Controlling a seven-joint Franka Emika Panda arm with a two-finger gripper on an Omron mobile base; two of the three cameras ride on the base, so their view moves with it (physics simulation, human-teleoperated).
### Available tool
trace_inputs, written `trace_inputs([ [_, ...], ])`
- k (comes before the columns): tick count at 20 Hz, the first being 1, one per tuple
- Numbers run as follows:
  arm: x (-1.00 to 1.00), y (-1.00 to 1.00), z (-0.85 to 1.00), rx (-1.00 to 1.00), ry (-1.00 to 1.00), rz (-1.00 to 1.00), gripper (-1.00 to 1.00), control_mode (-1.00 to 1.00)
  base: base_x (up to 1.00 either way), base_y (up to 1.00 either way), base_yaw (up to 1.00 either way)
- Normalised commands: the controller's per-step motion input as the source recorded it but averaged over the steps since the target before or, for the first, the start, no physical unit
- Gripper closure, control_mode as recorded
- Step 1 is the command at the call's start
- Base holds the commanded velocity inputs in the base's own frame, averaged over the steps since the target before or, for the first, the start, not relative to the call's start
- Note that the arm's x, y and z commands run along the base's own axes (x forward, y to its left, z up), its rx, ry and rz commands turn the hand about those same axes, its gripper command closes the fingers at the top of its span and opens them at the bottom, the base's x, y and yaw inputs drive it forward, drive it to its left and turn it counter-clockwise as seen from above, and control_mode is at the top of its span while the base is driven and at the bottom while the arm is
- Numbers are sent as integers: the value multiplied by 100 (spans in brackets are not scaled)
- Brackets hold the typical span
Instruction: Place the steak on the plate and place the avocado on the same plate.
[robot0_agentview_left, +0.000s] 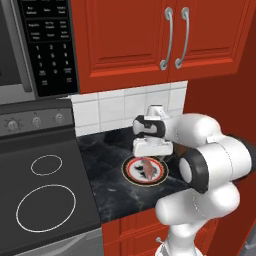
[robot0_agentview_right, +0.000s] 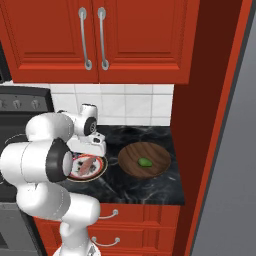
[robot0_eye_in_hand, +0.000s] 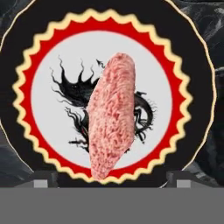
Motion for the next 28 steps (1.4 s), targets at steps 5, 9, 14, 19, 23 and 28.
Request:
trace_inputs([
  [5, -47, -34, 25, 0, -19, 0, -100, -100, 0, 0, 0],
  [9, -28, -53, 43, 0, -15, 0, -100, -100, 0, 0, 0],
  [14, -4, -59, 71, 0, -11, 0, -100, -100, 0, 0, 0],
  [19, -8, -60, 76, 0, -14, 0, -100, -100, 0, 0, 0],
  [23, 1, -76, 25, 0, -2, -6, -100, -100, 0, 0, 0],
  [28, 34, -51, -4, 0, 6, -9, -100, -100, 0, 0, 0],
])
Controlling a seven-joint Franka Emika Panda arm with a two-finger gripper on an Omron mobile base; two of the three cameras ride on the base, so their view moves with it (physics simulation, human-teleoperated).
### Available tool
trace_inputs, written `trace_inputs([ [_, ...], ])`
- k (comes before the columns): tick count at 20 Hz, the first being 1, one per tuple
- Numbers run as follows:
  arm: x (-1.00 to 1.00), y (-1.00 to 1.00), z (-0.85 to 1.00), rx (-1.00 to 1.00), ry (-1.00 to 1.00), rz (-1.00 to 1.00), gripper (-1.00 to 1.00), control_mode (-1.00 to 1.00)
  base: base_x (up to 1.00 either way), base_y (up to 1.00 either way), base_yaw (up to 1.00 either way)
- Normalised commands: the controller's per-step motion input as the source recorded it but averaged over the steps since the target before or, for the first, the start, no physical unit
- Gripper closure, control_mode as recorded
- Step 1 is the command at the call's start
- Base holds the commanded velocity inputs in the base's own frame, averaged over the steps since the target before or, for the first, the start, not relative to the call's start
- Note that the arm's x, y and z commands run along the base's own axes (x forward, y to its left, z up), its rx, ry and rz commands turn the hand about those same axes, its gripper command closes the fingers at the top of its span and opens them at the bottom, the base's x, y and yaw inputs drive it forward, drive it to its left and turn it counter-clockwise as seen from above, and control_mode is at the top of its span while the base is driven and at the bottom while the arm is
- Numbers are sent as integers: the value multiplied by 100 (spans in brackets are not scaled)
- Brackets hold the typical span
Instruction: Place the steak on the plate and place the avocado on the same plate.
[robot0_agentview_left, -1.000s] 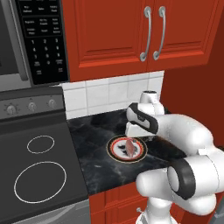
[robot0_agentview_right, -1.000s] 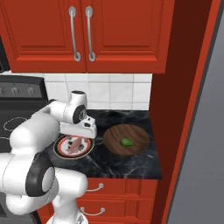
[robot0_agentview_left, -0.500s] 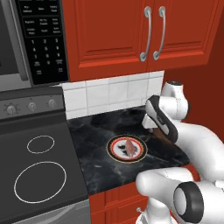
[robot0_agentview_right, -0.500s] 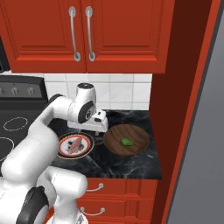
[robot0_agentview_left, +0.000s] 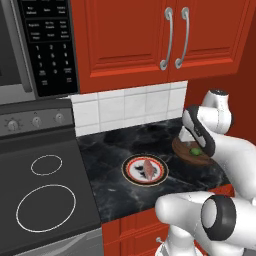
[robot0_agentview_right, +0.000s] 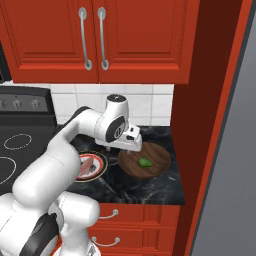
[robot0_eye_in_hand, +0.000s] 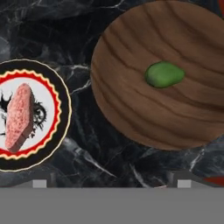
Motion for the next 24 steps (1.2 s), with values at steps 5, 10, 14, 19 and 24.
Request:
trace_inputs([
  [5, 35, -44, -8, 0, 5, -11, -100, -100, 0, 0, 0],
  [10, 20, -25, -32, 0, 1, -7, -100, -100, 0, 0, 0],
  [14, 19, -14, -41, 0, 0, -8, -100, -100, 0, 0, 0],
  [19, 17, -6, -11, 0, 0, -5, -100, -100, 0, 0, 0],
  [24, 17, -7, -1, 0, 0, -6, -100, -100, 0, 0, 0],
])
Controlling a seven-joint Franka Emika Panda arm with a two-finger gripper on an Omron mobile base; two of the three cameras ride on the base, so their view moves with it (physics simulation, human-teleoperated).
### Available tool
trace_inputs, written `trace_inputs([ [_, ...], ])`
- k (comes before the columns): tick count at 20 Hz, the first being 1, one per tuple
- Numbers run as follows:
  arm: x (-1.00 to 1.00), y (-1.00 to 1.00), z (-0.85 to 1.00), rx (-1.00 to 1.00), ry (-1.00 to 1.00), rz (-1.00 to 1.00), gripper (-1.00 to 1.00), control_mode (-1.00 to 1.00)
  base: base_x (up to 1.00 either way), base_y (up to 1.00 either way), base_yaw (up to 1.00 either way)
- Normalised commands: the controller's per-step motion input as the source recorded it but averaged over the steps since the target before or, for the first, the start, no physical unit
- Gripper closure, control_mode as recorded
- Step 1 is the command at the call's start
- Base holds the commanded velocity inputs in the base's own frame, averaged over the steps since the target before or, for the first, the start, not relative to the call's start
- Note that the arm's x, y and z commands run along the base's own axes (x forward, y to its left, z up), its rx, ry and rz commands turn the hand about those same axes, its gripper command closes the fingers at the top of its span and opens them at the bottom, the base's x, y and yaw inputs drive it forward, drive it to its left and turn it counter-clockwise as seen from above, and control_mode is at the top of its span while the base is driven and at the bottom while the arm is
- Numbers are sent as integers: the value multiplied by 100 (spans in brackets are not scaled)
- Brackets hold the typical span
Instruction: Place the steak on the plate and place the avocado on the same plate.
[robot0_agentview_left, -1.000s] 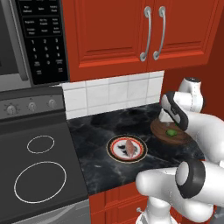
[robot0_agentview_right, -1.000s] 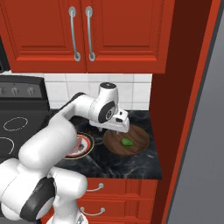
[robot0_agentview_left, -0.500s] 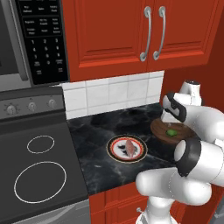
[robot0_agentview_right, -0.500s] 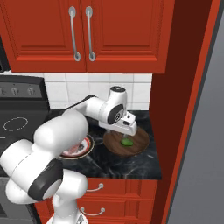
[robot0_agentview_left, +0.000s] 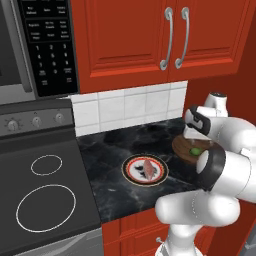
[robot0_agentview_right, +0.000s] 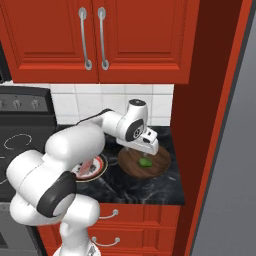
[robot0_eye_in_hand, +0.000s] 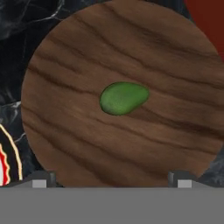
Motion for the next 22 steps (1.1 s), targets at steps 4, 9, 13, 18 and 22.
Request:
trace_inputs([
  [4, 21, 0, -20, 0, 1, -6, -100, -100, 0, 0, 0],
  [9, 19, -5, -34, 0, 1, -7, -100, -100, 0, 0, 0],
  [13, 18, -11, -11, 0, 0, -2, -100, -100, 0, 0, 0],
  [18, 8, -18, 0, 0, 0, 0, -100, -100, 0, 0, 0],
  [22, 26, -17, -3, 0, 0, 0, -100, -100, 0, 0, 0],
])
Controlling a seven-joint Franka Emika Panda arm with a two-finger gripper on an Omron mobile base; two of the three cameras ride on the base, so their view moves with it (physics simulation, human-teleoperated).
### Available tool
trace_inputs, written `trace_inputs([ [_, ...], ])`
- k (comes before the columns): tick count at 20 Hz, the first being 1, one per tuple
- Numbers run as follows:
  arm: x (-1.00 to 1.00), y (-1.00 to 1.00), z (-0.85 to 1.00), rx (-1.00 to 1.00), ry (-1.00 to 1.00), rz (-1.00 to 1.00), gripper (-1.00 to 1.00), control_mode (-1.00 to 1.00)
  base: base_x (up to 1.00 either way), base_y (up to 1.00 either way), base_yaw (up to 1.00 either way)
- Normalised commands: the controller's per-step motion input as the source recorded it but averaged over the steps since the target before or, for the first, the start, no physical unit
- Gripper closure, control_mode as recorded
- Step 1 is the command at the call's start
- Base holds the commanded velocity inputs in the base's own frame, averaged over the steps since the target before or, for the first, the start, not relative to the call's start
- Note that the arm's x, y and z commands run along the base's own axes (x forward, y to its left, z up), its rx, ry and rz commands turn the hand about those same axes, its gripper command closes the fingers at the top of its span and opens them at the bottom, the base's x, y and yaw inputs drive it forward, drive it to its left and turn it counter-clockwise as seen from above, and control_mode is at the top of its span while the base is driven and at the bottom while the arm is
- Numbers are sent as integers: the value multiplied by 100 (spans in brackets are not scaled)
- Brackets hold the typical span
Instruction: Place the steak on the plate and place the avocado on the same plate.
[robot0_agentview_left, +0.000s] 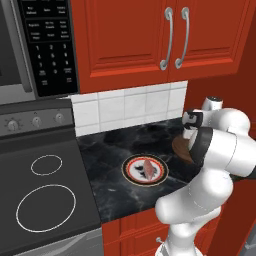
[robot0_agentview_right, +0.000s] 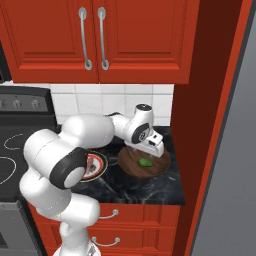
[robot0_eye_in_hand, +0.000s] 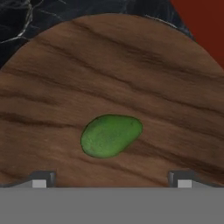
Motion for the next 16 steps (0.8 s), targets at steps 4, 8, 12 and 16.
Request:
trace_inputs([
  [4, 15, -1, -1, 0, 0, 0, -100, -100, 0, 0, 0],
  [8, 21, 0, -12, 0, 1, 0, -100, -100, 0, 0, 0],
  [12, 0, 0, -9, 0, 2, 0, -100, -100, 0, 0, 0],
  [16, 0, 1, -18, 0, 0, 0, -100, -100, 0, 0, 0],
])
